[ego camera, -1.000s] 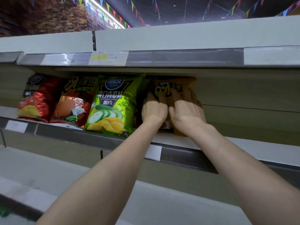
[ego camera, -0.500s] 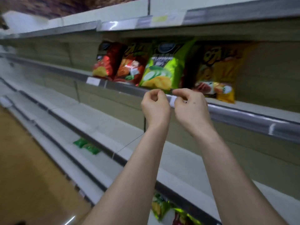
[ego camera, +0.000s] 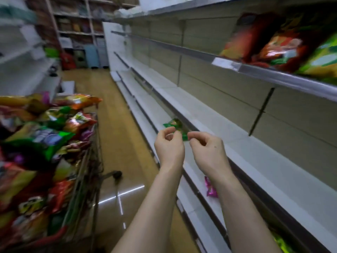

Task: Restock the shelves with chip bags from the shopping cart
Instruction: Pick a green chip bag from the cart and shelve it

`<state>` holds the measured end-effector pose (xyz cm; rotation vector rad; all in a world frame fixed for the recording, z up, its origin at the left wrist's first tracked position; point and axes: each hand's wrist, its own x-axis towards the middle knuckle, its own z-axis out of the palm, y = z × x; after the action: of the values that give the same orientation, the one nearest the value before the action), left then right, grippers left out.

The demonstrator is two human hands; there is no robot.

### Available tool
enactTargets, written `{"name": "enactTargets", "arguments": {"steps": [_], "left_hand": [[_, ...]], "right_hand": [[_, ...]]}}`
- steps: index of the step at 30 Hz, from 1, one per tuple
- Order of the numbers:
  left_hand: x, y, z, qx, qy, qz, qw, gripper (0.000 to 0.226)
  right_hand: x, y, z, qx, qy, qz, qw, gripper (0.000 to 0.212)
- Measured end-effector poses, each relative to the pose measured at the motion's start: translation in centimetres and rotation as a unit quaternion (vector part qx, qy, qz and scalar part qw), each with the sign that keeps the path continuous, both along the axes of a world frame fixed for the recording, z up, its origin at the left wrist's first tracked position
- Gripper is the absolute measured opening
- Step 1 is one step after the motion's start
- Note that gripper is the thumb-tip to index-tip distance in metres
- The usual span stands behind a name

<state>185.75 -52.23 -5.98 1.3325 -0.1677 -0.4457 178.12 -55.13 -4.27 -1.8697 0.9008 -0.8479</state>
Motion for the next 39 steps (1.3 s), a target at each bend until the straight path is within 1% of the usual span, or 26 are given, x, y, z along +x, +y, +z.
{"name": "enactTargets", "arguments": {"steps": [7,12,16,18,20,25,29,34,39], "left_hand": [[11.9,11.0,-1.7,0.040,0.018,0.109,0.993,0.014],[19.6,18.0,-2.9,0.072,0.028,0.142,0.987,0.013],[24.6,23.0,-4.3,0.089,0.047,0.183,0.978,0.010],[26.6,24.8,-5.2,0.101,0.061,0.206,0.971,0.016],[28.3,26.1,-6.1,0.095,0.083,0.224,0.966,0.024],[32.0,27.3,-7.7,0.092,0.120,0.250,0.956,0.032],[35.1,26.8,-8.6,0.097,0.149,0.263,0.948,0.037],[39.3,24.6,-10.2,0.110,0.195,0.271,0.936,0.048],[42.7,22.2,-12.0,0.099,0.231,0.295,0.922,0.053]], "right_hand": [[12.9,8.9,-2.5,0.018,0.004,0.106,0.994,0.025],[21.2,15.2,-3.6,0.034,0.000,0.193,0.981,0.022],[26.6,19.0,-4.7,0.064,-0.002,0.232,0.971,0.025],[28.6,20.2,-5.3,0.081,0.017,0.249,0.965,0.021],[30.5,20.8,-6.1,0.088,0.030,0.261,0.961,0.021],[35.6,20.7,-7.6,0.089,0.043,0.284,0.954,0.020],[40.1,19.4,-8.7,0.100,0.073,0.316,0.941,0.019],[45.5,15.8,-9.2,0.092,0.109,0.356,0.924,0.019],[51.2,12.3,-9.9,0.072,0.137,0.366,0.918,0.024]]}}
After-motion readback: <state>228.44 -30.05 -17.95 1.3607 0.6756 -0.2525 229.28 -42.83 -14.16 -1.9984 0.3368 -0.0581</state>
